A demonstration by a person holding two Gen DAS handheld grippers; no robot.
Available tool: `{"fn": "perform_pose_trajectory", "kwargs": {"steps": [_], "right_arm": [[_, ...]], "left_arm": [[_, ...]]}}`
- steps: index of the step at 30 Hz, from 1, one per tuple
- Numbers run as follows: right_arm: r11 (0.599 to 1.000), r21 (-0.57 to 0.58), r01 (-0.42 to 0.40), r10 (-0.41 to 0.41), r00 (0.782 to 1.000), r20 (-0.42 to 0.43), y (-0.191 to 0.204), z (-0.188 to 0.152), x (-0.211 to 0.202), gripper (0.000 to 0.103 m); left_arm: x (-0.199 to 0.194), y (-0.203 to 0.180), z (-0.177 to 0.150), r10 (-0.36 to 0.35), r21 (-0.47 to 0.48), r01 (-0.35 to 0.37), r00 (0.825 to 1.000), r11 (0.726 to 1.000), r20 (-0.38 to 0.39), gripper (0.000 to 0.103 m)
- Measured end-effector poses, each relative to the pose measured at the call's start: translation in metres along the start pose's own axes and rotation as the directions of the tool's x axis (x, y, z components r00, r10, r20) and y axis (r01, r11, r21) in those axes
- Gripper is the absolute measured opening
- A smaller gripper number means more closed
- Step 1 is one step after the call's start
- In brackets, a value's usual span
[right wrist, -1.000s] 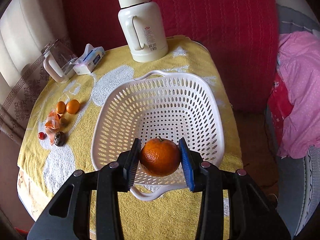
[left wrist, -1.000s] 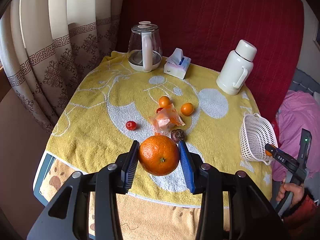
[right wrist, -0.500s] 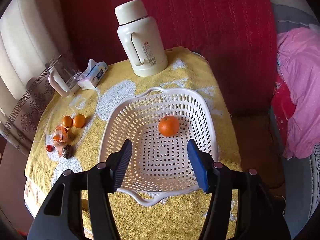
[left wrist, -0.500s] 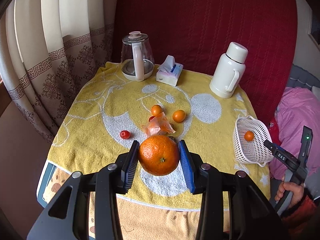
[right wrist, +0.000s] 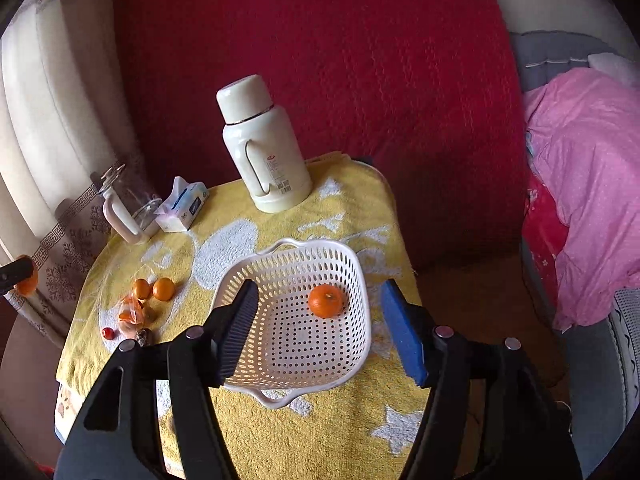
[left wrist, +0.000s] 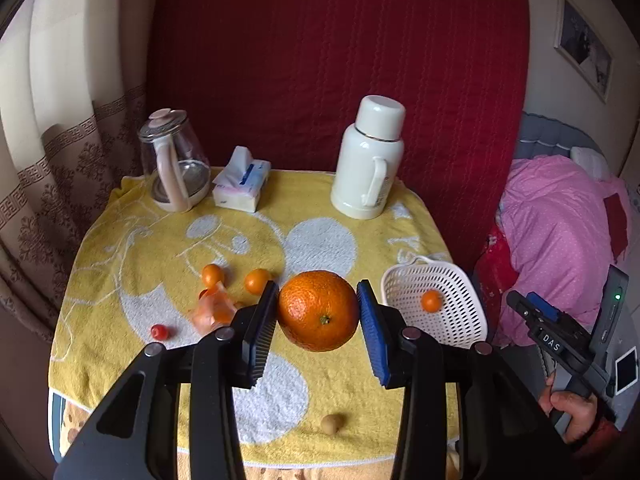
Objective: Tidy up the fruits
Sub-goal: 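Lower the large orange into the white basket and open the left tool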
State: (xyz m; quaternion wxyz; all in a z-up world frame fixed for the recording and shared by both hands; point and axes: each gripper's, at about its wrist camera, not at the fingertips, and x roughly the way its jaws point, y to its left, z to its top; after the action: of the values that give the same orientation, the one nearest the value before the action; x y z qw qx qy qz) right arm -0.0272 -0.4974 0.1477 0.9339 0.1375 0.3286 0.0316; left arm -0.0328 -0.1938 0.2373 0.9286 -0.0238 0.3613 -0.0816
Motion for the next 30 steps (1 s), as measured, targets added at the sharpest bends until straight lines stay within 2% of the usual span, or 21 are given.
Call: {"fn": "perform_pose_trajectory", "kwargs": {"steps": [6,12,16,25,30], "right_arm": [[0.999,0.033,0.039,-0.04,0.999,0.032,-0.018,-0.001,-0.022,0.07],[0.995,0.062,0.077,-0.077,0.997,0.009,-0.034,-0.014,-0.03,0.07],[0.992,0.074,0.098,-0.098,0.995,0.001,-0.041,-0.02,-0.035,0.07],[0.987,0.094,0.132,-0.131,0.991,-0.017,-0.052,-0.029,-0.04,0.07],[0.986,0.097,0.136,-0.135,0.991,-0.023,-0.053,-0.031,-0.04,0.07]], "left_arm": [[0.026,-0.039,0.019,-0.088,0.064,0.089,0.996,0.994,-0.01,0.04],[0.07,-0.073,0.014,-0.173,0.107,0.183,0.98,0.977,-0.095,0.04],[0.098,-0.092,0.005,-0.202,0.133,0.221,0.968,0.966,-0.147,0.04],[0.154,-0.112,-0.022,-0.198,0.176,0.25,0.943,0.952,-0.268,0.04],[0.169,-0.119,-0.034,-0.192,0.197,0.26,0.931,0.945,-0.31,0.04]]}}
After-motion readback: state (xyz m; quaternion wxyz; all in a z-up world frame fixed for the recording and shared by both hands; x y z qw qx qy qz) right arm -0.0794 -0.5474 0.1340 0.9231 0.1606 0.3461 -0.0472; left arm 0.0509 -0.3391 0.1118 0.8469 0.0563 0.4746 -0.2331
